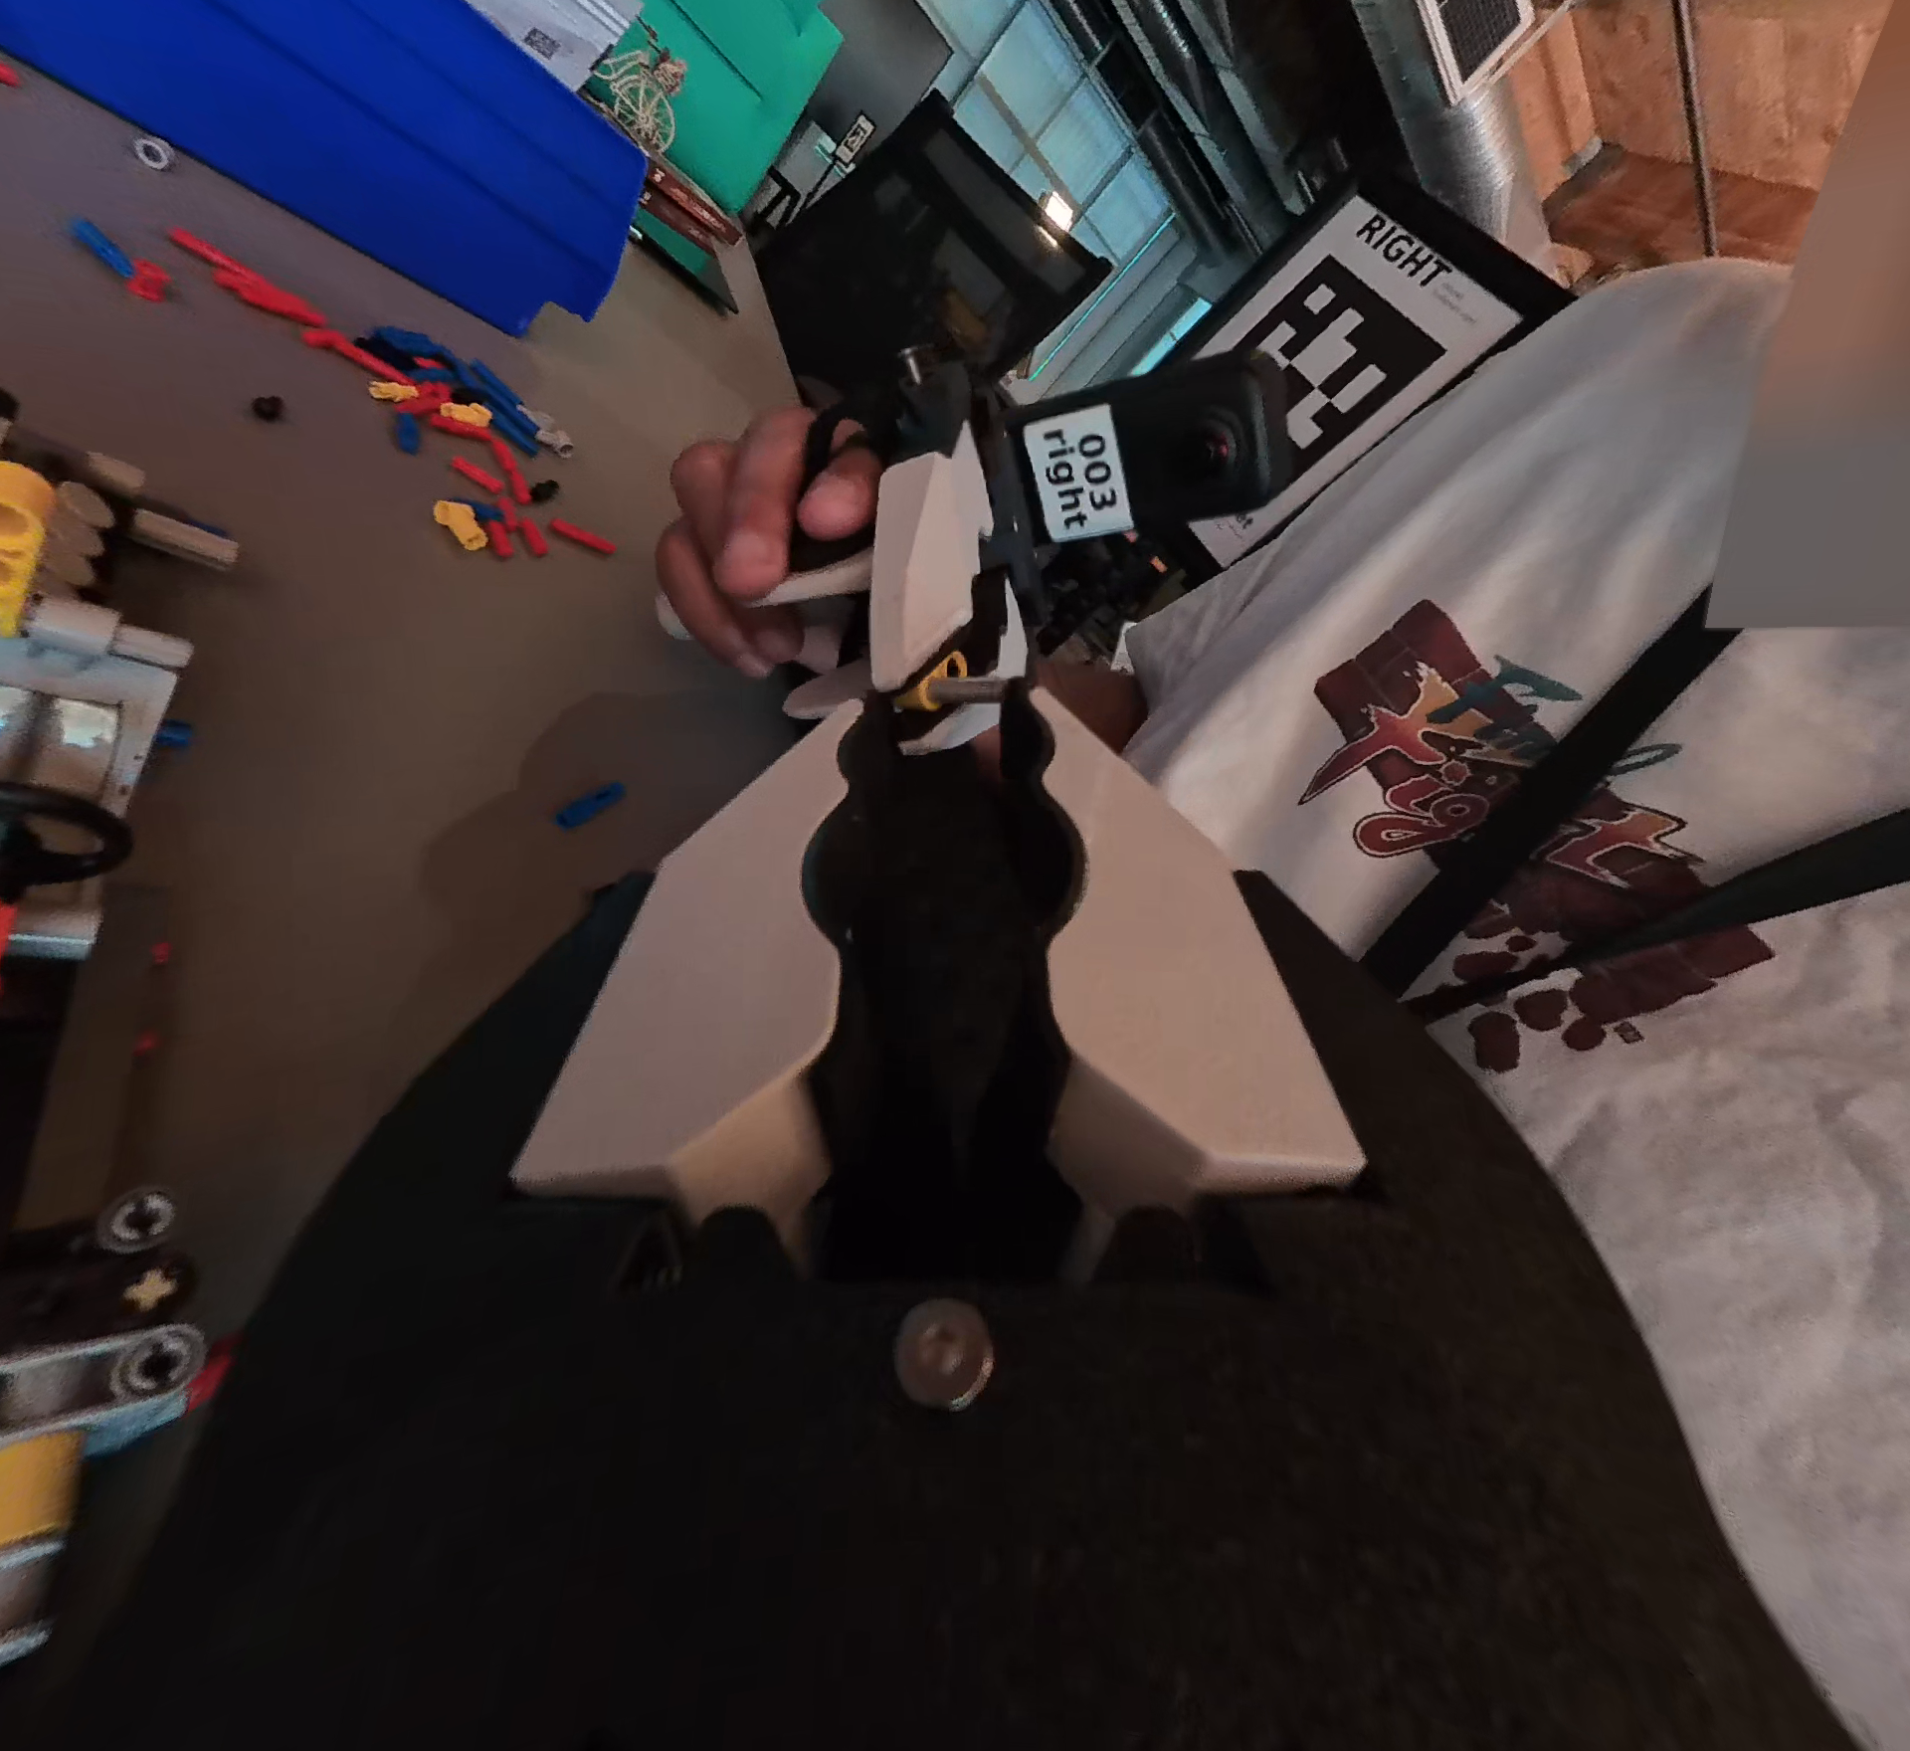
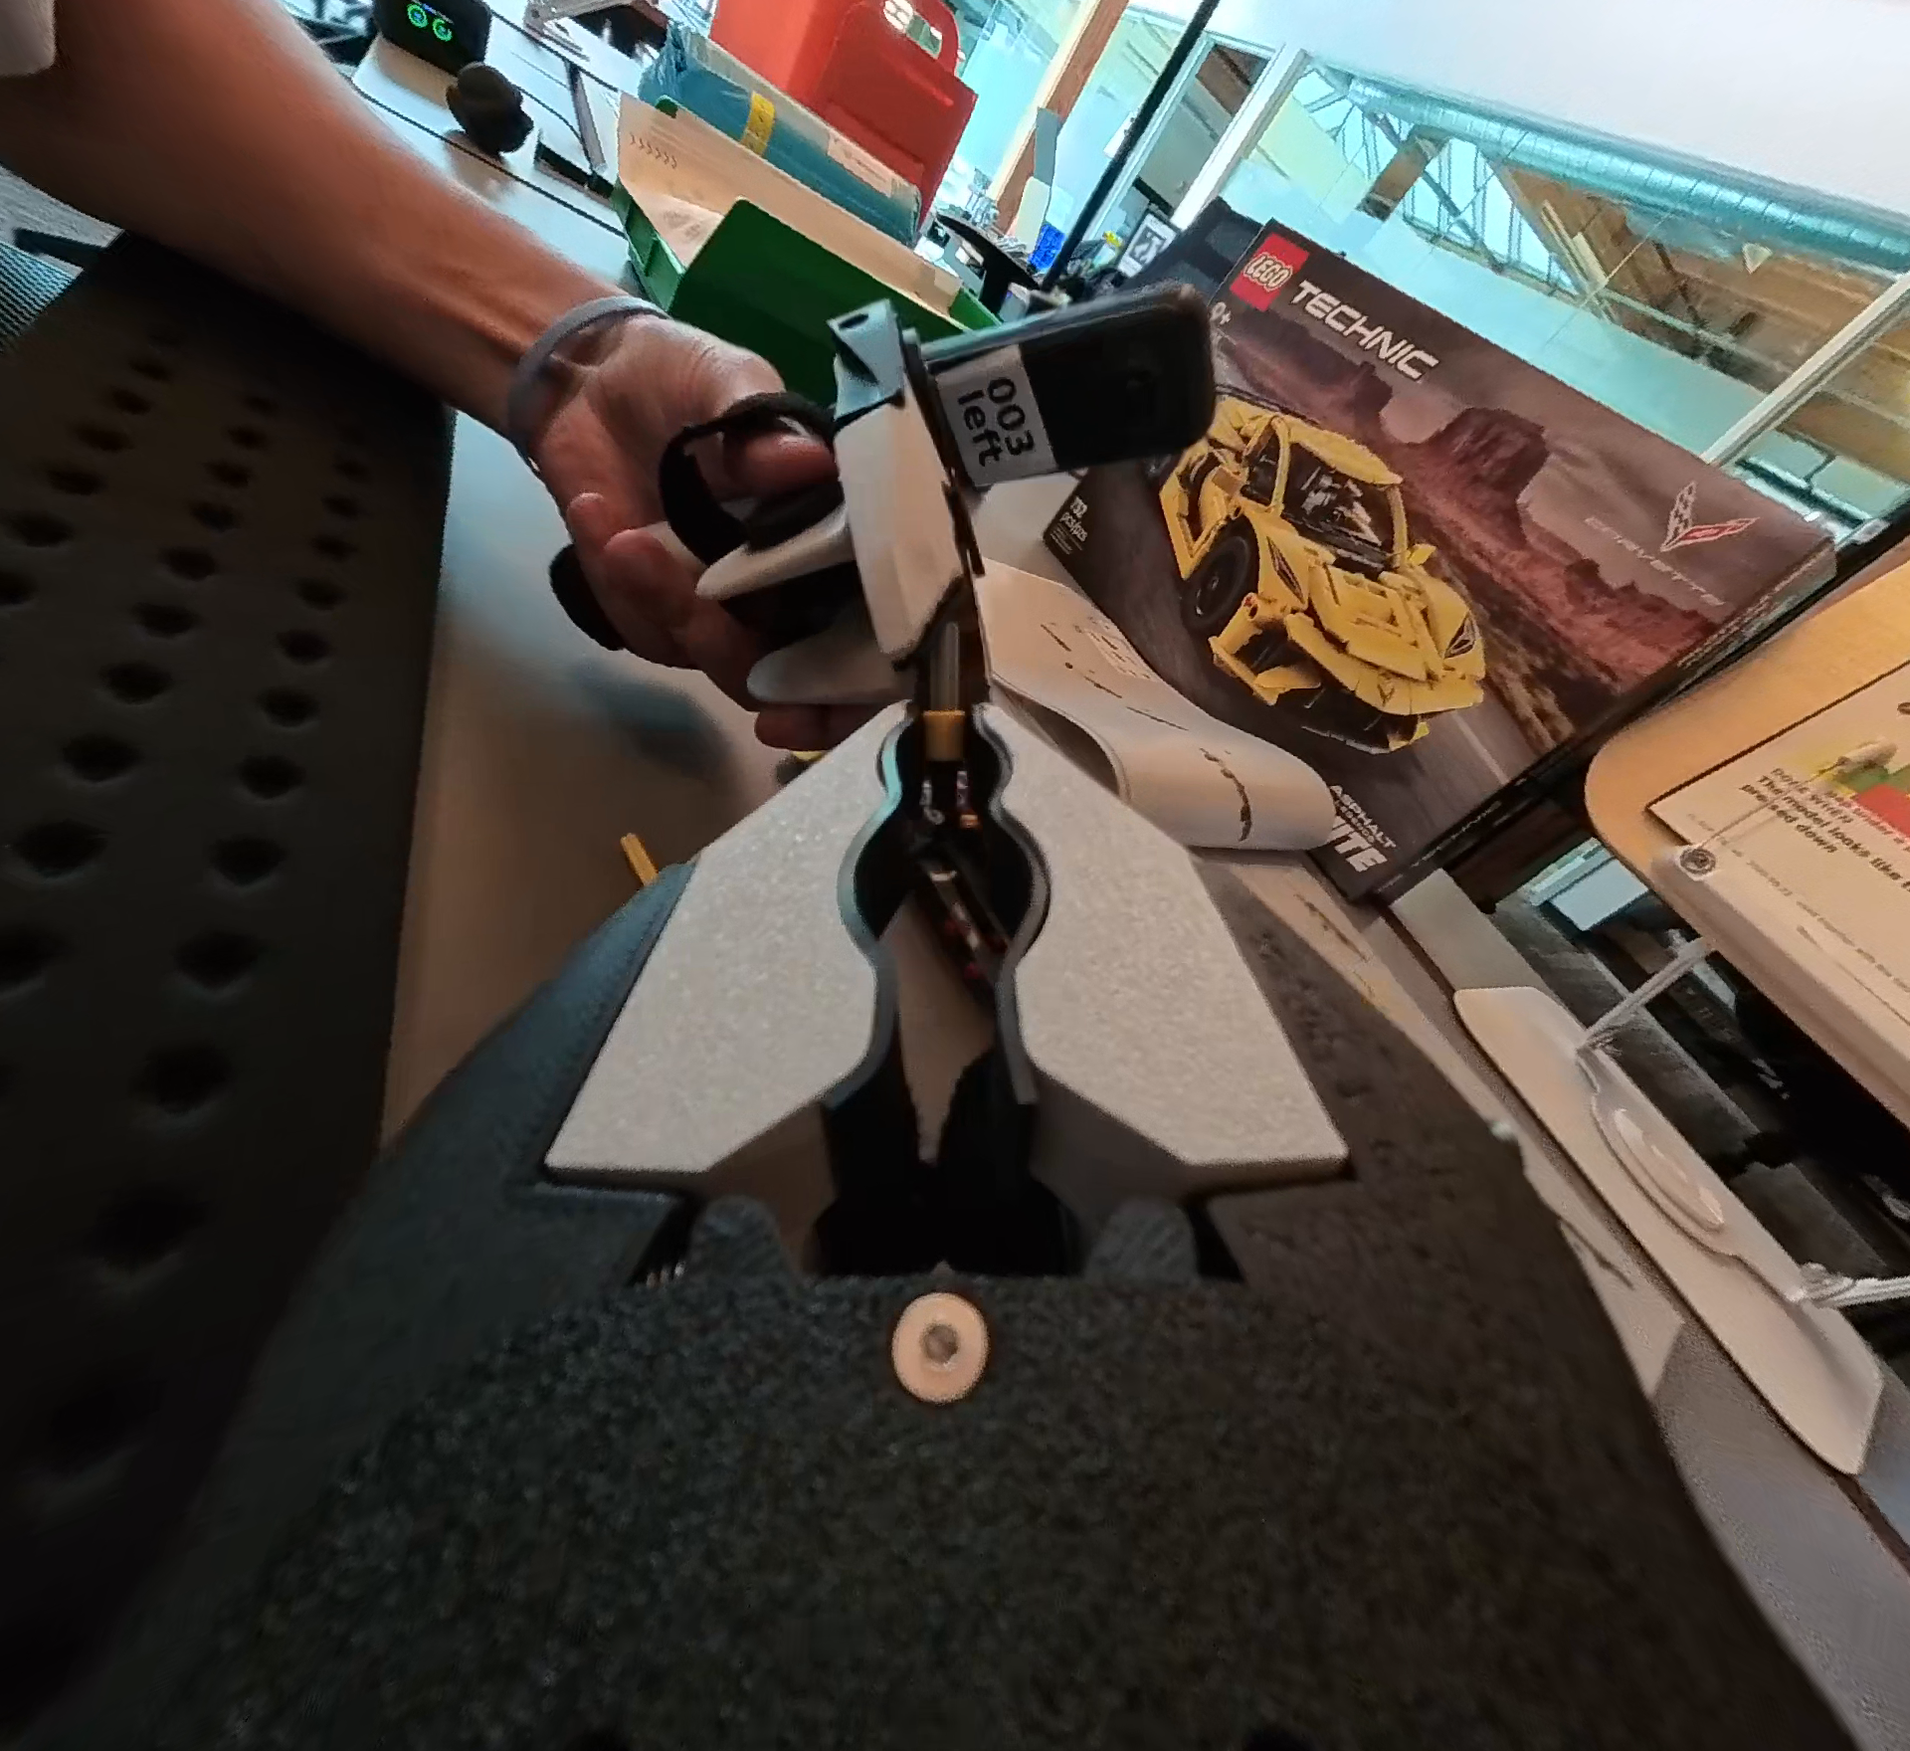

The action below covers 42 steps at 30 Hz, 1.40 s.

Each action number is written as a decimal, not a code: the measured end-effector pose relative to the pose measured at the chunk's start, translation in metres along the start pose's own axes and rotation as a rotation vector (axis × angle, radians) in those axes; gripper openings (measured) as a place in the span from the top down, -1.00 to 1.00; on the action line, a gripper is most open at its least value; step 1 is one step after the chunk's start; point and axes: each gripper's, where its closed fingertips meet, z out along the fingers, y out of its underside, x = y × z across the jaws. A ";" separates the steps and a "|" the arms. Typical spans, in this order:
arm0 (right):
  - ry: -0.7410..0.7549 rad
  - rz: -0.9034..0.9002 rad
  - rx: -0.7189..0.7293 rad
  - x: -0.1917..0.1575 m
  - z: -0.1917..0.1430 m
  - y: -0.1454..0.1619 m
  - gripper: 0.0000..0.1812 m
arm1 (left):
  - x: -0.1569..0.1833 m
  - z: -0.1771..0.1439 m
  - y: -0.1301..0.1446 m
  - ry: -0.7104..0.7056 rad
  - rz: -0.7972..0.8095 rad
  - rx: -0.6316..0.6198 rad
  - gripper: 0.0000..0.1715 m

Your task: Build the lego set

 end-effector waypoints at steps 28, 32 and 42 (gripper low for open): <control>0.176 -0.020 -0.122 0.030 -0.008 0.013 0.92 | -0.018 -0.011 -0.010 -0.084 -0.006 0.044 0.81; 0.197 -0.137 -0.230 0.027 -0.003 0.028 0.92 | -0.033 -0.014 -0.012 -0.270 0.173 0.020 0.80; 0.205 -0.360 -0.459 0.019 0.004 0.060 0.91 | -0.048 -0.009 0.001 -0.466 0.368 -0.108 0.86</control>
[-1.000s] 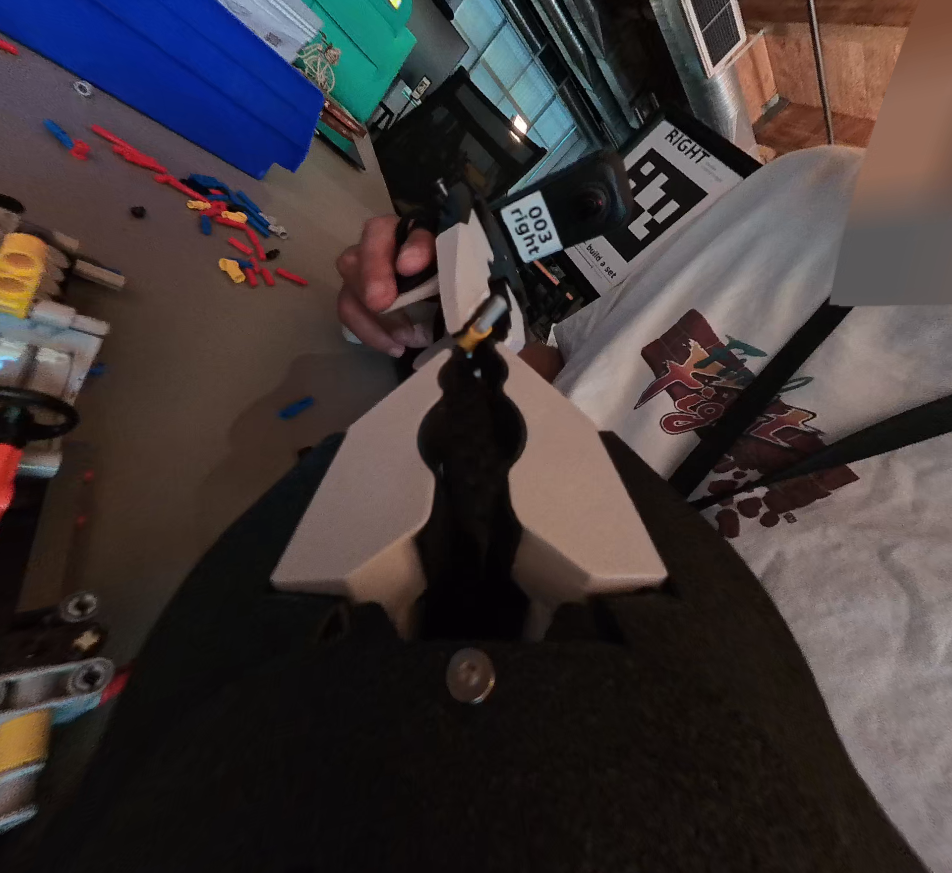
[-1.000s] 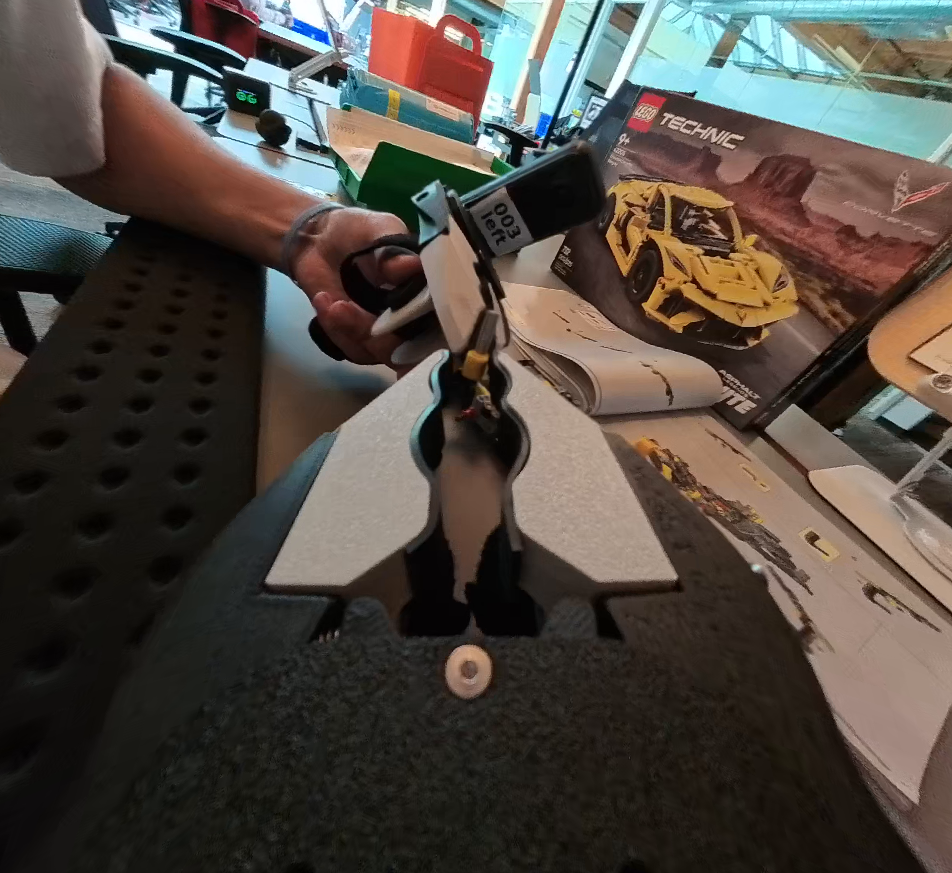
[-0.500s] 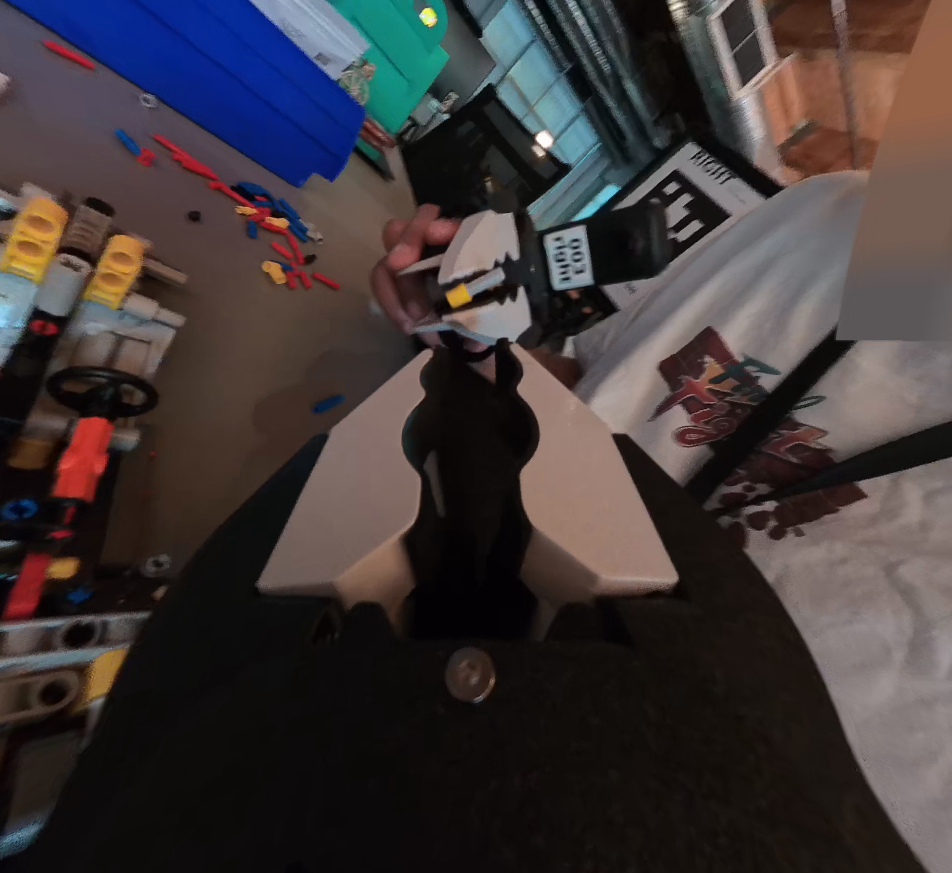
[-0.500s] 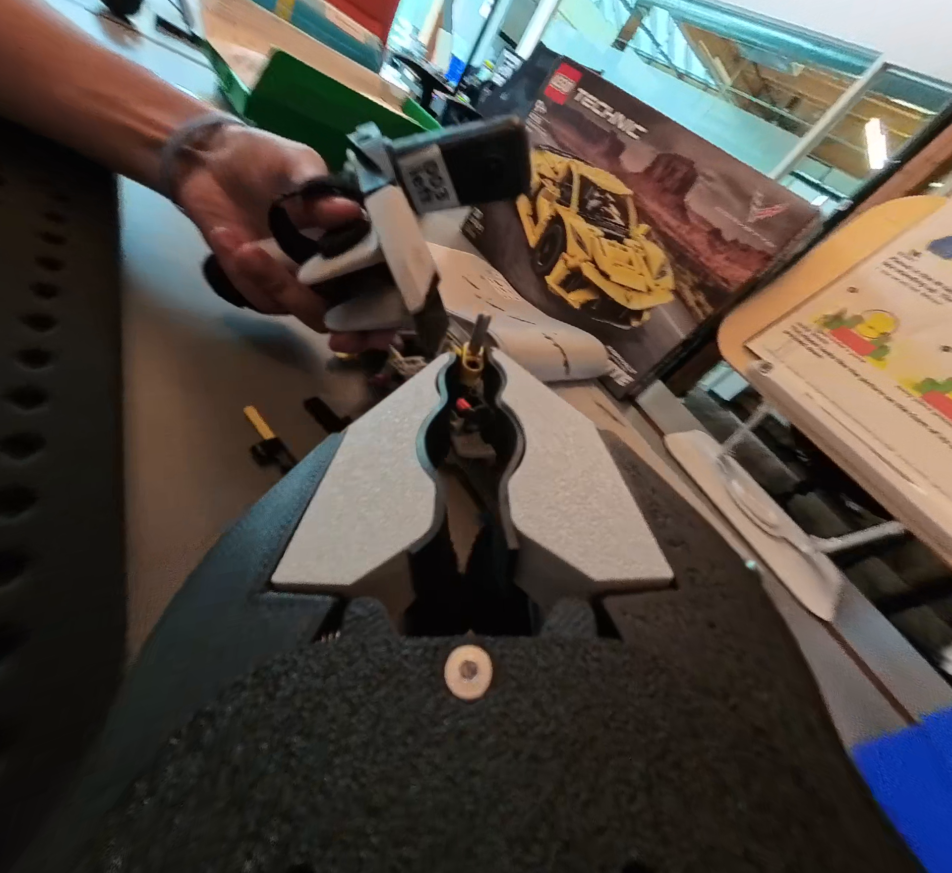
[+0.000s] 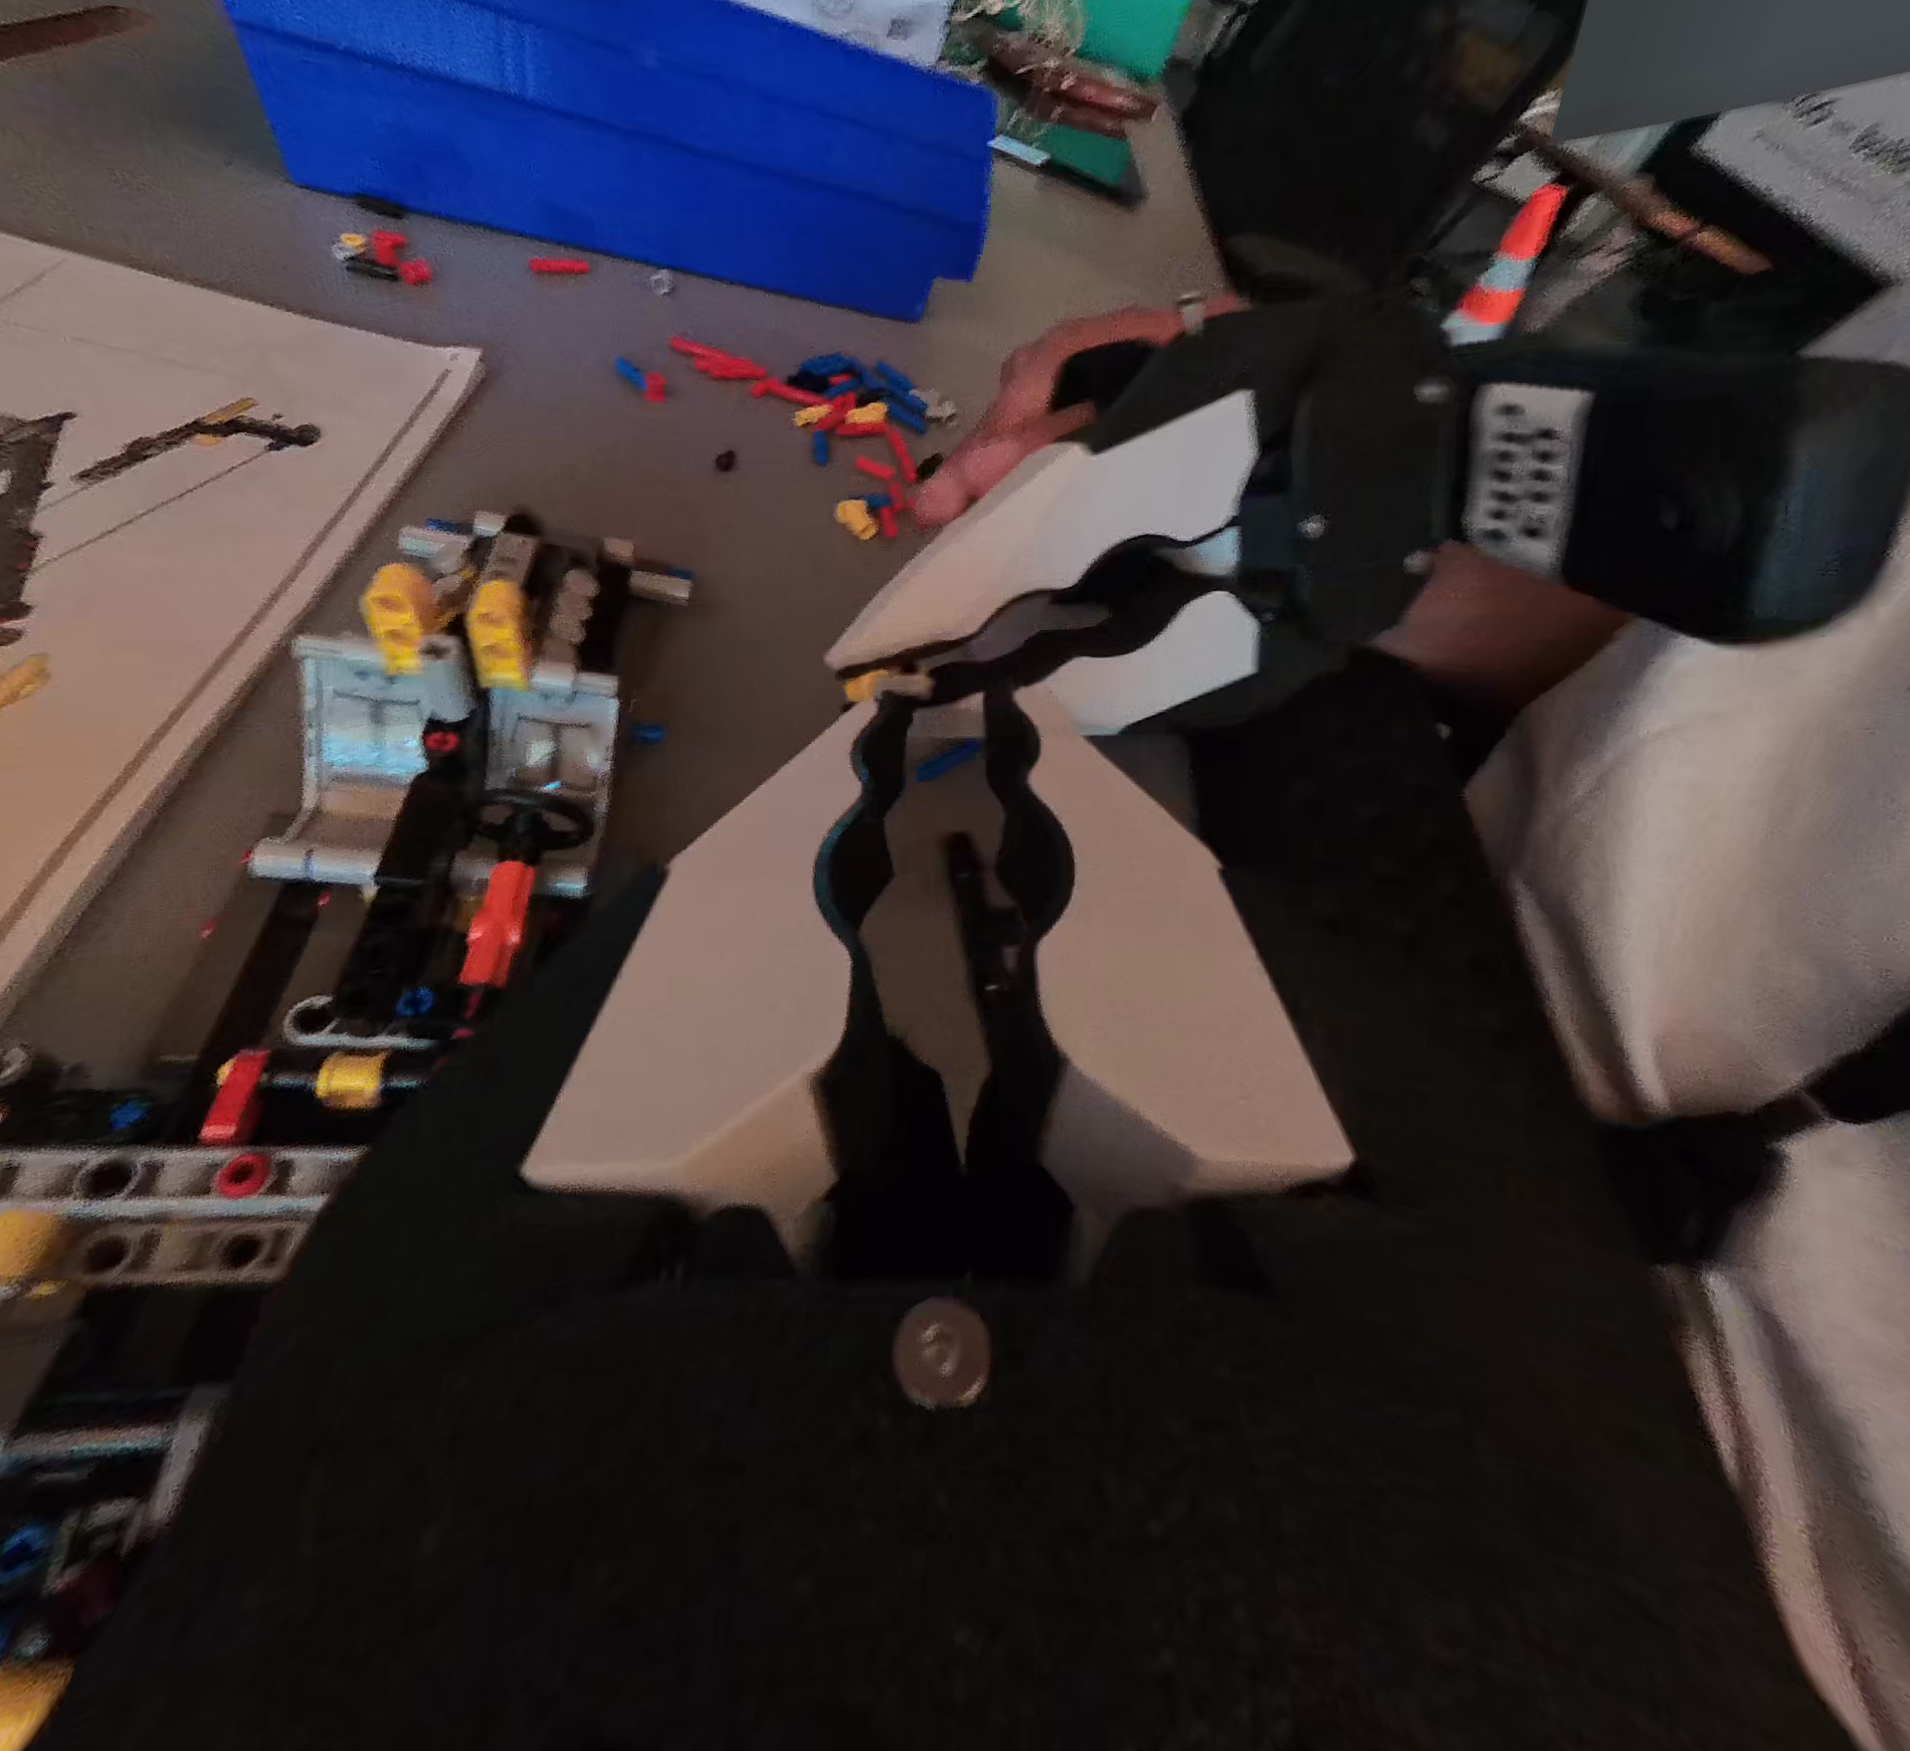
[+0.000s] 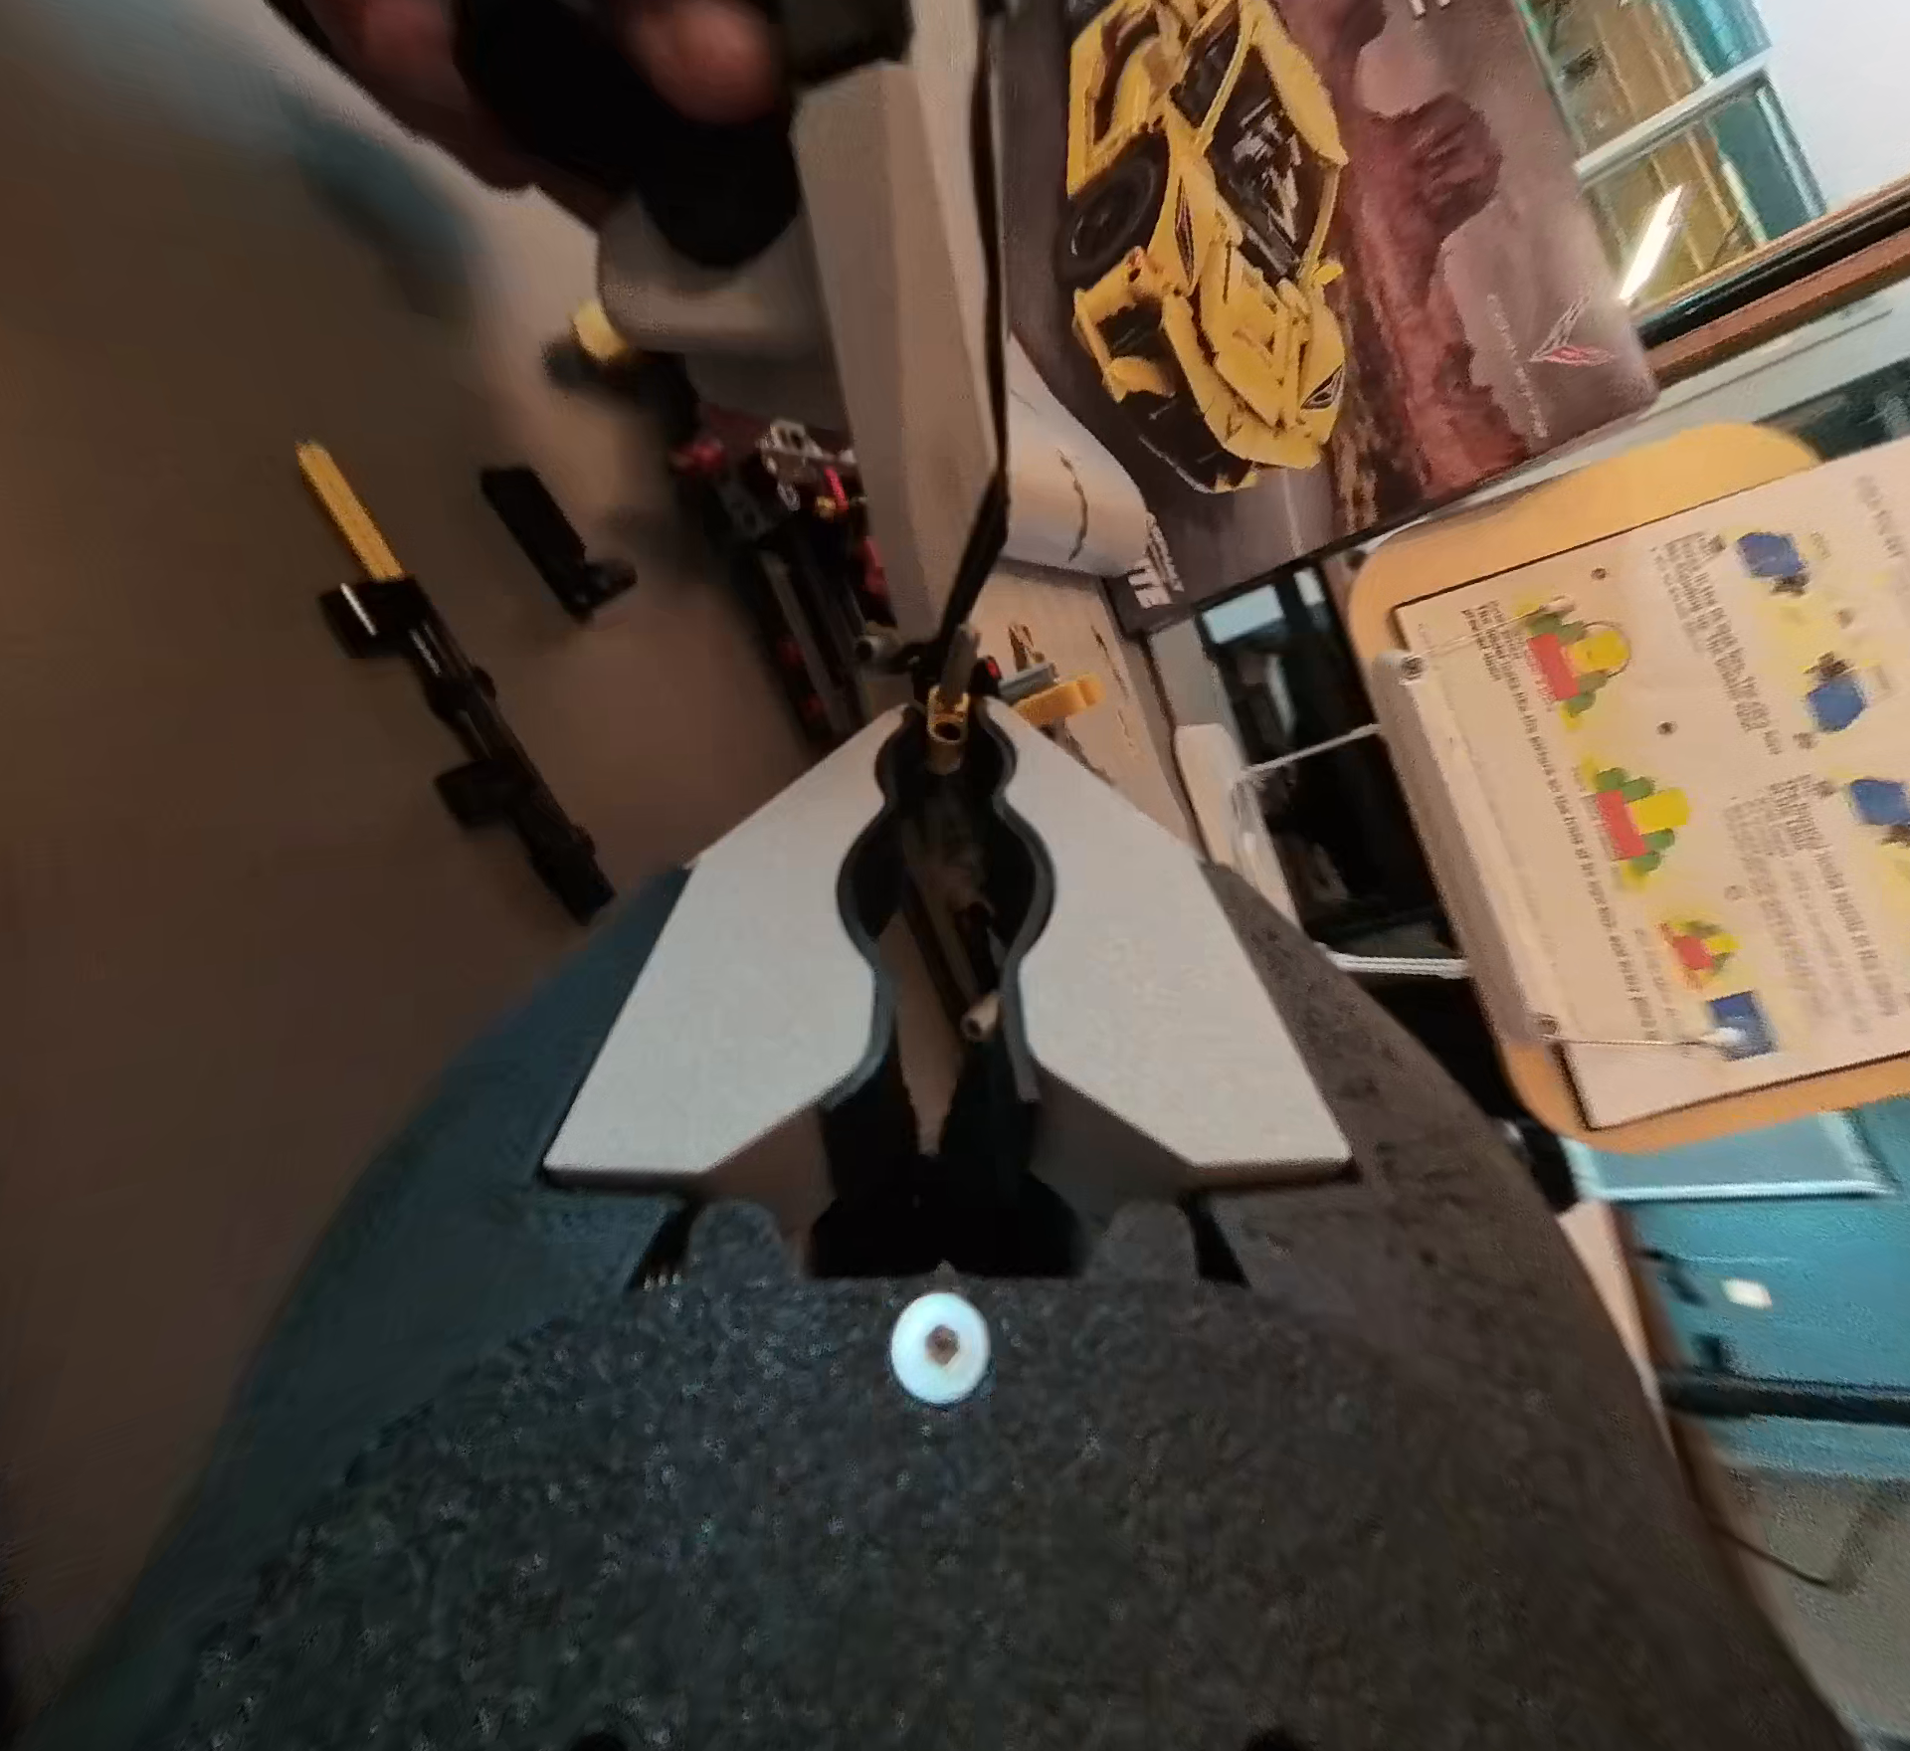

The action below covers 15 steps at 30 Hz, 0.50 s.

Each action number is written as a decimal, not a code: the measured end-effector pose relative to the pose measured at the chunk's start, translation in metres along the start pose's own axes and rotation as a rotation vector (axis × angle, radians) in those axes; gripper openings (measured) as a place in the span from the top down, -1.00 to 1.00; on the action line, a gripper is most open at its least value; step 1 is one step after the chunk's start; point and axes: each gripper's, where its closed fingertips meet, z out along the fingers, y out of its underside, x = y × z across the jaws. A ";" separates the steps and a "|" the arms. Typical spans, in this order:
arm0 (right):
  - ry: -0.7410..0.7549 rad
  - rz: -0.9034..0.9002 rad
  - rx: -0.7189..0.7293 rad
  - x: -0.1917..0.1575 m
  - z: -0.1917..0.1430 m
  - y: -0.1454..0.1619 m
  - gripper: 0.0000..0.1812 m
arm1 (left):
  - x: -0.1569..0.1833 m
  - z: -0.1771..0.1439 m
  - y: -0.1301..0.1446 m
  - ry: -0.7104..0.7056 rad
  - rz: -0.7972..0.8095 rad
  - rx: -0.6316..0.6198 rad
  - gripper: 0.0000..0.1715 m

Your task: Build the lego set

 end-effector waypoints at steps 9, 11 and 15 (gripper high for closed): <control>-0.008 -0.151 -0.087 -0.013 0.006 0.006 0.93 | -0.017 0.004 0.012 -0.221 0.173 -0.100 0.98; 0.008 -0.189 -0.098 -0.012 0.007 0.007 0.92 | -0.019 0.004 0.013 -0.248 0.191 -0.117 0.93; 0.027 -0.233 -0.123 -0.010 0.008 0.010 0.93 | -0.022 0.007 0.023 -0.258 0.172 -0.171 0.89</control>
